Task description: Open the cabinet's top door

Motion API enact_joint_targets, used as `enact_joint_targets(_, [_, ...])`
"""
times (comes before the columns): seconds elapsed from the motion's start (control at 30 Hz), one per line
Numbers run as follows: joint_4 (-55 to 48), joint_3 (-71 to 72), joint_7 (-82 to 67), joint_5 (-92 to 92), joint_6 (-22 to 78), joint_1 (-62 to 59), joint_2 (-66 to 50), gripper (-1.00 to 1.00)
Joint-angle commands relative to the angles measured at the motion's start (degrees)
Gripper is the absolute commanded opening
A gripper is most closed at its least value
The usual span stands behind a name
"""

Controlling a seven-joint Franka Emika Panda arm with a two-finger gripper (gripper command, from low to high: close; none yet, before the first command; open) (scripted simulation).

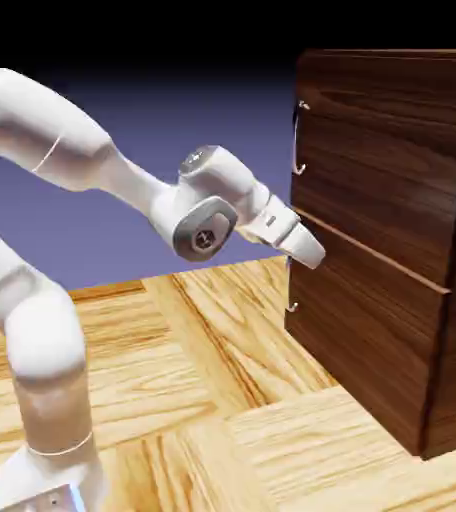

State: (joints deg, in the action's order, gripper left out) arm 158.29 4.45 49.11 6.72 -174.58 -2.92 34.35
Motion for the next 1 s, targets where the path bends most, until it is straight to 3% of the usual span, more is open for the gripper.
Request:
enact_joint_targets(0.0, [-1.0, 1.7, 2.5, 2.5, -0.2, -1.3, 0.6, 0.0])
enact_joint_targets(0.97, [-30.2, 49.5, 74.0, 74.8, -6.4, -40.2, 18.8, 0.0])
